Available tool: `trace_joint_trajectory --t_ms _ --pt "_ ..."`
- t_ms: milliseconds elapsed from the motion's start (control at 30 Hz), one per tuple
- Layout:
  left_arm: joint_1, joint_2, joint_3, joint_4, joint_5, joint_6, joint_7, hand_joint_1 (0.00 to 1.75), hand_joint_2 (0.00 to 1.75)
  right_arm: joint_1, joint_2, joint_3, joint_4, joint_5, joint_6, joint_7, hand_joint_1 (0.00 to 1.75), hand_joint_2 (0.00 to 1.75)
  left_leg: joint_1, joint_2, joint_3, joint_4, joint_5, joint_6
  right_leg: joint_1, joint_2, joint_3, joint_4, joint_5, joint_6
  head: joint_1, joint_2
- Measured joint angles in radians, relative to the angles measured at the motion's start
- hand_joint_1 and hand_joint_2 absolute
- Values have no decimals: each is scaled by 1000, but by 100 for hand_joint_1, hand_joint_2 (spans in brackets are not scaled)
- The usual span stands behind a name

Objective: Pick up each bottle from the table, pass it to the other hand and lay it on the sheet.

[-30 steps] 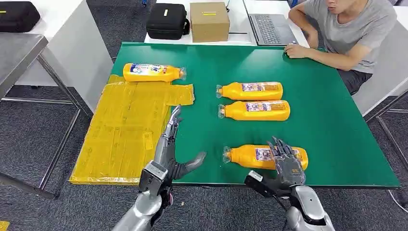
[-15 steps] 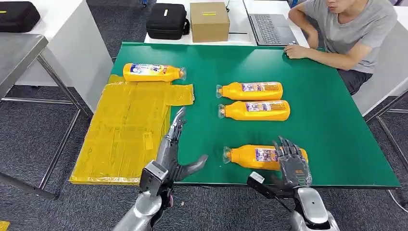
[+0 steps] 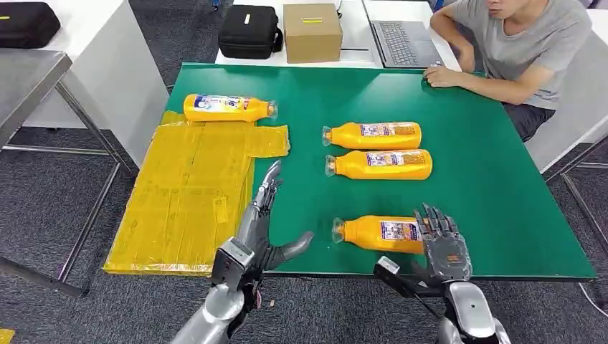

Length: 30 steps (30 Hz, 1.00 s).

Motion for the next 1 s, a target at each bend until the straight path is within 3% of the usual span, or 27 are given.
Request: trace_joint_trajectory --t_ms 1000 --pt "-7 -8 -10 14 2 -10 0 0 175 -10 -10 -37 43 -42 30 -16 0 175 0 0 0 0 0 0 0 0 0 0 0 0 0 0"
